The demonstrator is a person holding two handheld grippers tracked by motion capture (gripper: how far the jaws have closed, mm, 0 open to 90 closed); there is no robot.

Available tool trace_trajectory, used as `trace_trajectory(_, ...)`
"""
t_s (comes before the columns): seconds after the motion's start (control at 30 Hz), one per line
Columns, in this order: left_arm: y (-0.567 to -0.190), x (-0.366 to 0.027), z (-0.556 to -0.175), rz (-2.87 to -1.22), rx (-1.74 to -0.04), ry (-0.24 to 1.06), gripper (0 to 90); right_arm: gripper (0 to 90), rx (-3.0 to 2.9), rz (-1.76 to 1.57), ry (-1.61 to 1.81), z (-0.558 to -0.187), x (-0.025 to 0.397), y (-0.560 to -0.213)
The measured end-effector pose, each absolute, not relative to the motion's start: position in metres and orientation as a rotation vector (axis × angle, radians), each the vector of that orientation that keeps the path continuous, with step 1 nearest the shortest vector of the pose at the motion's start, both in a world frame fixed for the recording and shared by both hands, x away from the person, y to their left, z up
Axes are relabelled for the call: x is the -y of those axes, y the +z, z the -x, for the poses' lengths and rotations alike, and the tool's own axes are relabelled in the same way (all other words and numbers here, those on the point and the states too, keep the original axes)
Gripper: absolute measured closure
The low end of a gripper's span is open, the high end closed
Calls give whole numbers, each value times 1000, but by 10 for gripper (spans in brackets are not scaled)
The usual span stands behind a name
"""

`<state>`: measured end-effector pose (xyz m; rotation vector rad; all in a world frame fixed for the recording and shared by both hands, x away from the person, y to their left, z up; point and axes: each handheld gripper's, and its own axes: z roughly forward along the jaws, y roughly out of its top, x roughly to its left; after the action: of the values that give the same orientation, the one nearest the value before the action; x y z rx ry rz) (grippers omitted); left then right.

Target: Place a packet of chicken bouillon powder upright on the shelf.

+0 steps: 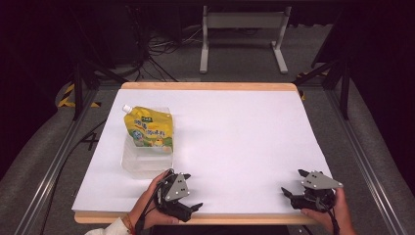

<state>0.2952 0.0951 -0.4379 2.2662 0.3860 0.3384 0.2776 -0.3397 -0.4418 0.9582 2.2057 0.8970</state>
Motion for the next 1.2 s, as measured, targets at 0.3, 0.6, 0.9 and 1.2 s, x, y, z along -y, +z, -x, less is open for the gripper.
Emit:
trace_trajectory(0.3,-441,-92,-298,-2279,-388,346,83,139,-2150,-992,927,-275,346,-440)
trace_trajectory(0.6,-443,-92,-298,-2288,-376,339,87,139,-2151,-973,923,-272,340,-439)
trace_trajectory(0.9,-442,-91,-299,-2296,-381,343,89,139,-2142,-979,923,-272,342,-440)
trace_trajectory(1.2,-442,-91,-300,-2294,-372,333,90,139,-2140,-979,926,-273,341,-440)
